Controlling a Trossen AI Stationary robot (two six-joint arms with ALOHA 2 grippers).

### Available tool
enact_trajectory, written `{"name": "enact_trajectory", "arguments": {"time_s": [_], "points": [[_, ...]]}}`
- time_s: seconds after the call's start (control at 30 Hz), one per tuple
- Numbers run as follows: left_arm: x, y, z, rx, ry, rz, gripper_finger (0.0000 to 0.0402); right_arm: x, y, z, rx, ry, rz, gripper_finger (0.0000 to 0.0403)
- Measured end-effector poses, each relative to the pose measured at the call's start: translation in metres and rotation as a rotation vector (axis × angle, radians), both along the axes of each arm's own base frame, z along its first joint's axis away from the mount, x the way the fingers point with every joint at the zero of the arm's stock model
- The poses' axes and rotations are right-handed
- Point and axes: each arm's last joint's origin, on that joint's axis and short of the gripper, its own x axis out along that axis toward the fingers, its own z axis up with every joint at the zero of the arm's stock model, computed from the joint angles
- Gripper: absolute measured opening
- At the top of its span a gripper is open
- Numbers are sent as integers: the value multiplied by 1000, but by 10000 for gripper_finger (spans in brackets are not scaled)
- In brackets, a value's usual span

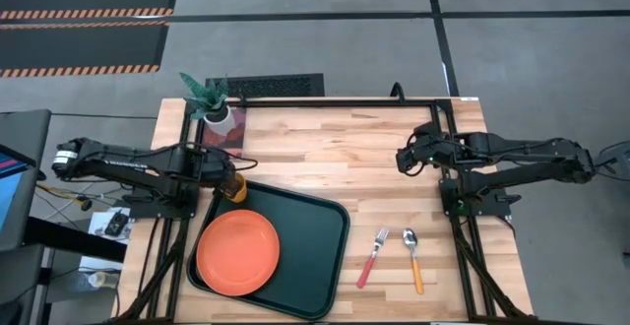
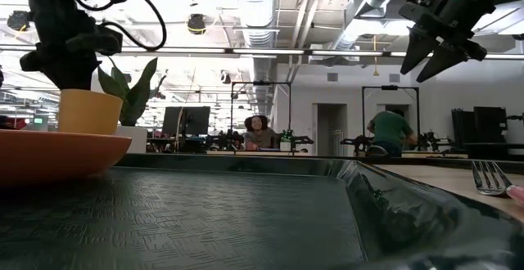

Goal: Pick and place plate/cup/fork/spoon on tray
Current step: Put the yellow cup on the top left of the black tray, then put the pink fork on the right of the black tray

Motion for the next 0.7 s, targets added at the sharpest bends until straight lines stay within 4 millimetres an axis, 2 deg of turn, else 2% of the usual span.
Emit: {"name": "enact_trajectory", "arguments": {"time_s": [0.1,0.2,0.53,0.7], "points": [[0,0,0,1,1,-5,4,0,0,0,-1,3,4,250],[-1,0,0,-1,8,-8,24,0,0,0,-1,3,4,250],[-1,-1,2,-27,7,8,163,0,0,0,-5,7,10,250],[2,-1,18,-33,-39,35,202,0,0,0,-5,7,10,250]]}}
